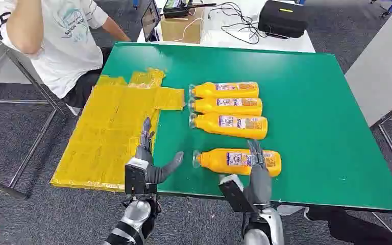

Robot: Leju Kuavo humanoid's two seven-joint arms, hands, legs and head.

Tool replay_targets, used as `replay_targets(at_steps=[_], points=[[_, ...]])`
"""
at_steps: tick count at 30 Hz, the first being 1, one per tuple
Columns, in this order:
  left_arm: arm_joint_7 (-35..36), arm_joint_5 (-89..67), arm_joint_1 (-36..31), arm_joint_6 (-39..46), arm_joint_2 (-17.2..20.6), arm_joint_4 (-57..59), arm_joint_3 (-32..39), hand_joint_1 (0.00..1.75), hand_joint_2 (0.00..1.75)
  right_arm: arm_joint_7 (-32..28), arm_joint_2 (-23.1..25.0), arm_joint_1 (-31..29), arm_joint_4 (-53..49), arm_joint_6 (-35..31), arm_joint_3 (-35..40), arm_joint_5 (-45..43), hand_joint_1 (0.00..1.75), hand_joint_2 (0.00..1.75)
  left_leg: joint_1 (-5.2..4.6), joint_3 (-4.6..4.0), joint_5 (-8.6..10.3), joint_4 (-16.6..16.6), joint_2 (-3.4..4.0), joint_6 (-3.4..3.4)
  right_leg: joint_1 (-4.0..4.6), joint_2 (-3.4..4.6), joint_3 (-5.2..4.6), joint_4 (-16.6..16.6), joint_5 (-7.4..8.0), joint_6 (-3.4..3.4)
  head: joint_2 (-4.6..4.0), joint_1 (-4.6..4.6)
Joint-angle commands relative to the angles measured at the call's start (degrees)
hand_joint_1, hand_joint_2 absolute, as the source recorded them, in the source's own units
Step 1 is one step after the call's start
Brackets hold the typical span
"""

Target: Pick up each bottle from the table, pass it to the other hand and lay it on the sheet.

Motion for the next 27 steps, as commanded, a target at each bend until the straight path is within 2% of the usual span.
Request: replay_targets(at_steps=[1, 5, 7, 13, 17, 21, 27], points=[[0.37, -0.41, 0.92, -0.47, -0.58, 0.79, 0.35, 0.0, 1.75, 1.23, -2.56, -3.05, 6.69, 0.64, -5.39, 1.86, 0.0, 1.75, 0.02, 0.24, -0.08, -0.06, 0.06, -0.03, 0.03, 0.03, 0.23, -0.07, -0.06, -0.05, 0.0, 0.0], [0.49, -0.55, 0.68, -1.24, -0.77, 1.08, 0.46, 0.0, 1.75, 4.0, -3.43, -3.76, 7.93, 0.66, -6.82, 5.96, 0.0, 1.75, 0.03, 0.46, -0.21, -0.03, 0.11, -0.06, 0.05, 0.05, 0.45, -0.05, -0.17, -0.09, 0.02, -0.02], [0.55, -0.67, 0.36, -1.72, -0.89, 1.4, 0.42, 0.0, 1.75, 4.7, -4.34, -4.56, 9.31, 0.99, -8.02, 7.68, 0.0, 1.75, 0.02, 0.21, -0.06, -0.05, 0.04, -0.02, 0.03, 0.0, 0.21, -0.08, -0.05, -0.04, 0.0, -0.02], [0.96, -1.26, -0.79, -3.32, -1.49, 2.86, 0.04, 0.0, 1.75, 6.89, -5.82, -8.59, 16.63, 2.16, -11.14, 13.59, 0.0, 1.75, 0.01, 0.43, -0.16, -0.03, 0.09, -0.02, 0.03, 0.03, 0.43, -0.07, -0.13, -0.06, 0.0, -0.02], [1.14, -1.2, -1.19, -4.19, -1.59, 3.18, 0.23, 0.0, 1.75, 8.97, -6.95, -10.8, 20.8, 3.7, -10.5, 17.92, 0.0, 1.75, -0.02, 0.29, -0.09, -0.03, 0.03, -0.02, 0.0, -0.01, 0.31, -0.09, -0.06, -0.04, 0.0, 0.0], [1.57, -1.59, -1.89, -5.24, -1.83, 3.83, -0.13, 0.0, 1.75, 11.69, -7.45, -14.82, 27.81, 1.99, -8.12, 25.63, 0.0, 1.75, -0.04, 0.18, -0.04, -0.03, 0.08, -0.01, -0.02, 0.04, 0.17, -0.07, -0.01, -0.03, 0.0, -0.02], [1.67, -1.64, -1.91, -5.2, -1.89, 3.71, -0.02, 0.0, 1.75, 11.77, -7.21, -15.85, 29.24, 2.1, -7.68, 26.45, 0.0, 1.75, -0.02, 0.34, -0.14, 0.02, 0.06, -0.03, 0.01, 0.0, 0.34, -0.03, -0.1, -0.05, 0.0, -0.02]])
